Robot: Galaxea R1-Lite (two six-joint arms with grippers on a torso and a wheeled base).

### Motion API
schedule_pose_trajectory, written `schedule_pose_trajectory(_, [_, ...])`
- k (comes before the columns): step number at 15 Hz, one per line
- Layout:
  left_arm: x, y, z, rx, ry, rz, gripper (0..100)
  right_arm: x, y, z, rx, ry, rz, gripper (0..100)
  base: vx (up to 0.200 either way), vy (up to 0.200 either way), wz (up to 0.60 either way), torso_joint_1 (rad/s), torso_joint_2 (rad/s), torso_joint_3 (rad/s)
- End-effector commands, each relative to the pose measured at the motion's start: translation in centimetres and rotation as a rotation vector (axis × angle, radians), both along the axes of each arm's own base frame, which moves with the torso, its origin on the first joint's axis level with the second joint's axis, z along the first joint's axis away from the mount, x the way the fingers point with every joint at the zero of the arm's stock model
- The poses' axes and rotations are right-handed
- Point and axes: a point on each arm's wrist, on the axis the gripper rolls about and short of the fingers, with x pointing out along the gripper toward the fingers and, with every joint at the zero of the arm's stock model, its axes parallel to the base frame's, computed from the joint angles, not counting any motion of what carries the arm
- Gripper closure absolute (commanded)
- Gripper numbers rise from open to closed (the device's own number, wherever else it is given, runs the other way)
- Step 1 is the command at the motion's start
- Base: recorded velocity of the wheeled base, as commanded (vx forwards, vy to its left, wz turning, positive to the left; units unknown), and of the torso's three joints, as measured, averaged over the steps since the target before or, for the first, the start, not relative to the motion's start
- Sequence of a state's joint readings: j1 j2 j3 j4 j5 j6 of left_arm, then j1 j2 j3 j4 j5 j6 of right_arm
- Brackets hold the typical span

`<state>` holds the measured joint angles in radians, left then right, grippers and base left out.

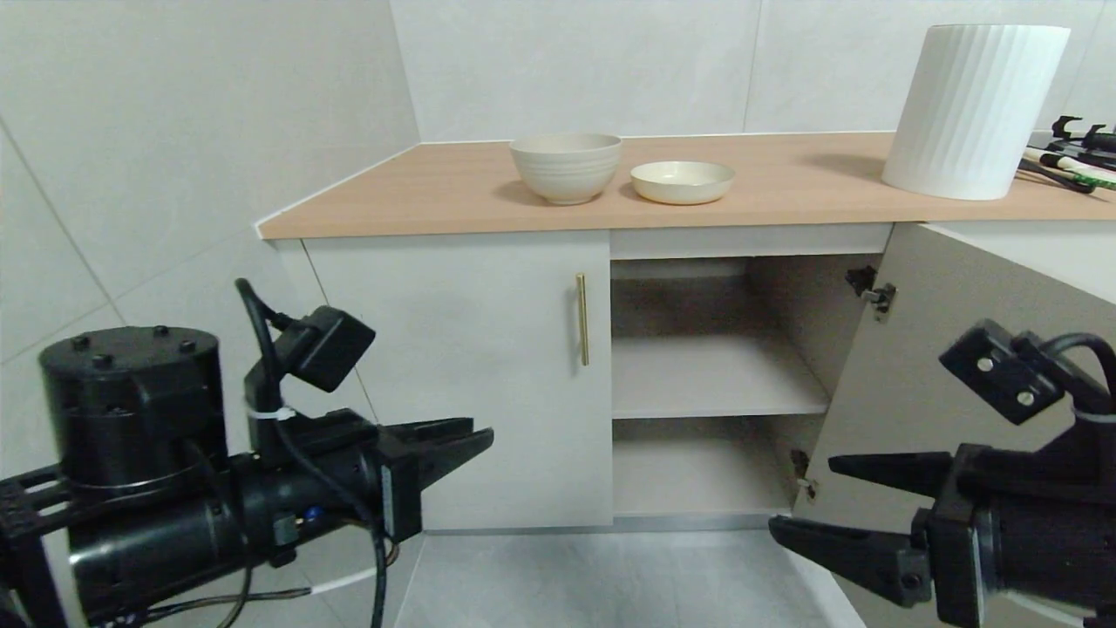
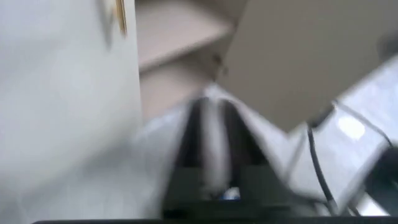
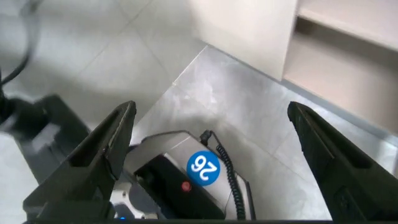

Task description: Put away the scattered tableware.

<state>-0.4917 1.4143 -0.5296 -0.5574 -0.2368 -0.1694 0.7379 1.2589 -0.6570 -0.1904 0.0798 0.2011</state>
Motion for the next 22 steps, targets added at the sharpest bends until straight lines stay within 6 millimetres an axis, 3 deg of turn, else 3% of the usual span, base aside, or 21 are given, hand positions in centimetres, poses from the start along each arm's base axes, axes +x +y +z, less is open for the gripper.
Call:
schedule_pose_trajectory(1, [-2.8, 2.3, 2.1, -0.034, -0.049, 0.036, 0, 2.7, 1.5, 1.4, -0.003, -0.001, -0.029, 0, 0.000, 0.000, 0.00, 0.000, 0.00, 0.000])
schedule_pose_trajectory(5, [-2.0, 2.2, 2.4, -0.031, -0.043, 0.050, 0, 4.0, 2.1, 1.1, -0.010, 0.022, -0.061, 0, 0.000, 0.000, 0.00, 0.000, 0.00, 0.000])
schedule_pose_trajectory(6, [-0.9, 1.7, 2.3, -0.024, -0.031, 0.054, 0, 4.7, 1.7, 1.0, -0.004, 0.020, -0.086, 0, 0.000, 0.000, 0.00, 0.000, 0.00, 0.000])
schedule_pose_trajectory(12, [-0.3, 1.7, 2.8, -0.030, -0.046, 0.062, 0, 3.9, 1.0, 1.5, -0.006, 0.037, -0.095, 0, 0.000, 0.000, 0.00, 0.000, 0.00, 0.000])
schedule_pose_trajectory(22, [-0.2, 1.7, 3.0, -0.036, -0.051, 0.065, 0, 3.7, 0.8, 0.7, -0.027, 0.054, -0.087, 0, 0.200, 0.000, 0.00, 0.004, 0.00, 0.000])
